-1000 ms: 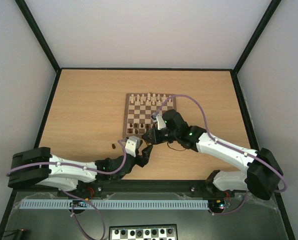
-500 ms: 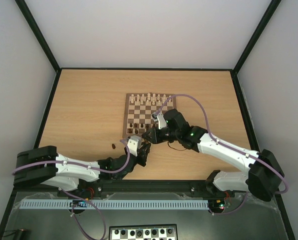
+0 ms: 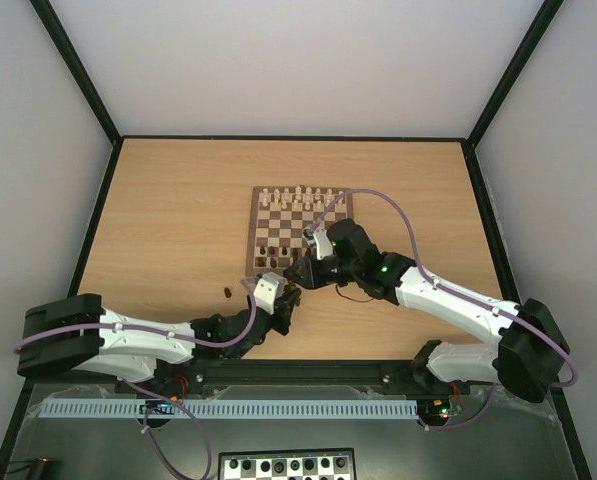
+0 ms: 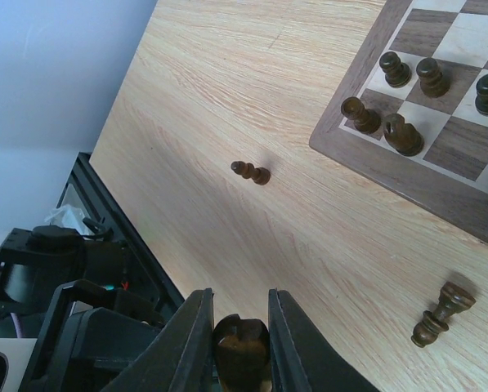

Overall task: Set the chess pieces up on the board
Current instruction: Adjust the chess piece, then place the chess piece on the chessboard.

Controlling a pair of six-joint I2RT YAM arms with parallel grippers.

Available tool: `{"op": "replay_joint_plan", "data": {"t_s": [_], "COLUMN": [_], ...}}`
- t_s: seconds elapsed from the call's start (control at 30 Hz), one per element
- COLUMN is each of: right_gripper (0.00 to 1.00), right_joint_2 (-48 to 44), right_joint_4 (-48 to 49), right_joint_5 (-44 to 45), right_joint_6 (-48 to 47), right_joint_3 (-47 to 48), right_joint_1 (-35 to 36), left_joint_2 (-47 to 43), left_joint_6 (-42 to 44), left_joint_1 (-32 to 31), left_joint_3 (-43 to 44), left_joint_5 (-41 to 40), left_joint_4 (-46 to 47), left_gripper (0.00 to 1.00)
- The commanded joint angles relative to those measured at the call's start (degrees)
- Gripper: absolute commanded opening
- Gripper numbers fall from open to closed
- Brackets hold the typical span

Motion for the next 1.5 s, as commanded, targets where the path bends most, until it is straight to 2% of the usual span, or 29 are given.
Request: {"op": "replay_joint_plan", "data": {"t_s": [0.0, 0.73, 1.1, 1.27, 1.37, 1.47], "right_gripper": [0.19, 0.18, 0.18, 0.18, 0.18, 0.18], "right_joint_2": [-1.1, 0.0, 0.3, 0.3, -0.7, -2.4], "right_joint_4": [-5.1, -4.8, -7.5, -9.4, -12.0, -13.6], "right_joint_5": [-0.3, 0.2, 7.2, 10.9, 14.9, 20.2], "right_joint_6": [-1.4, -1.2, -2.1, -2.9, -3.5, -4.4], "right_joint_3": [1.3, 1.1, 3.0, 4.2, 5.1, 4.3], "right_joint_1": [-0.1, -0.1, -0.1, -0.1, -0.1, -0.1], "left_joint_2": [-1.6, -4.2, -8.2, -11.5, -15.2, -20.4], "left_joint_6": [0.2, -0.7, -1.7, -3.1, -4.8, -7.5], "left_joint_1": [0.9, 1.0, 0.5, 0.0, -0.3, -0.7], "left_joint_3": [-1.2, -3.2, -2.4, -2.9, -1.6, 0.3], "left_joint_5": [-4.2, -4.4, -0.2, 0.3, 0.1, -1.6], "left_joint_4": [-2.9, -3.9, -7.7, -11.2, -17.1, -25.5], "left_gripper": [0.18, 0.20, 0.41, 0.45, 0.47, 0.54]}}
